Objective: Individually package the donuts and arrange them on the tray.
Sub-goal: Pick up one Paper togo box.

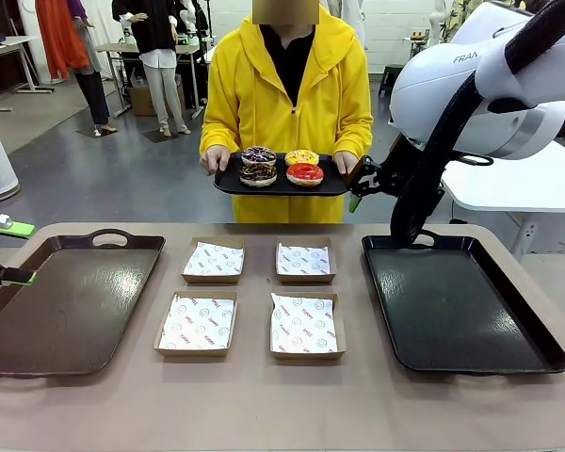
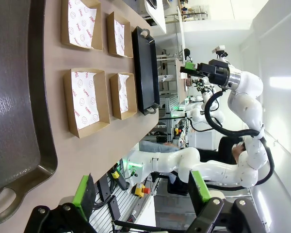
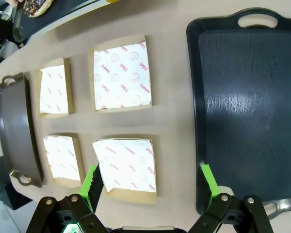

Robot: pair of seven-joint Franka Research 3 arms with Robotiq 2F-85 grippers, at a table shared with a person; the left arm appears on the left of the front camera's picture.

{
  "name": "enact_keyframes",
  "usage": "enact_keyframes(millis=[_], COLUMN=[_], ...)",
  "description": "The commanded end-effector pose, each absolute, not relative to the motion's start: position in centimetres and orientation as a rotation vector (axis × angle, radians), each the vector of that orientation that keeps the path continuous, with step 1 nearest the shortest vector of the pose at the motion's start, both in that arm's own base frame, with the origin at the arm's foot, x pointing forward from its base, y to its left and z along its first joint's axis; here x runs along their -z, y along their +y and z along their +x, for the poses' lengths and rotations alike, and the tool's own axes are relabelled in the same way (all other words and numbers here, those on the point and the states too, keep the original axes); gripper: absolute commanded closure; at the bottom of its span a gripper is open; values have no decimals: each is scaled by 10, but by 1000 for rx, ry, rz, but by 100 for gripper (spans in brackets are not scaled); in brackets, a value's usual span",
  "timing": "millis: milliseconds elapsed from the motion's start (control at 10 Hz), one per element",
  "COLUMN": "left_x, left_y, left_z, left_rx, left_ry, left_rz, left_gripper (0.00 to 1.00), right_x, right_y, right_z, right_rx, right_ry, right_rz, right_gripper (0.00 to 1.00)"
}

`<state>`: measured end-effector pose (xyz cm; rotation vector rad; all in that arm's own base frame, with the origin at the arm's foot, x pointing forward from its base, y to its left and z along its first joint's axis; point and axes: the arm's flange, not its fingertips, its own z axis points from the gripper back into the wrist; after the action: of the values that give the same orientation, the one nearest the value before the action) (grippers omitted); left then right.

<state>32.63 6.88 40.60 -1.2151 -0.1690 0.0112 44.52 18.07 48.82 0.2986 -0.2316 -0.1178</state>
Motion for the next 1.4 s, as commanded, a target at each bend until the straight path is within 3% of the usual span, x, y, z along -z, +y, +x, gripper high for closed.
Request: enact_keyframes(millis=[0, 600, 900, 1300], left_x=[-407, -407, -407, -407], left_y=[69, 69, 69, 69], left_z=[326, 326, 326, 326], left_rx=[-13, -13, -13, -13], left_ry=[-176, -176, -176, -176], left_rz=[-1236, -1236, -1236, -1236], left_gripper=[0, 0, 0, 0], right_x=[-488, -432, -389, -357], right_y=[181, 266, 279, 276], right_z=[445, 542, 563, 567], right_rx=[118, -62, -133, -47], right_ry=[-232, -309, -258, -219], right_rz=[298, 85, 35, 52], right_gripper=[0, 0, 0, 0])
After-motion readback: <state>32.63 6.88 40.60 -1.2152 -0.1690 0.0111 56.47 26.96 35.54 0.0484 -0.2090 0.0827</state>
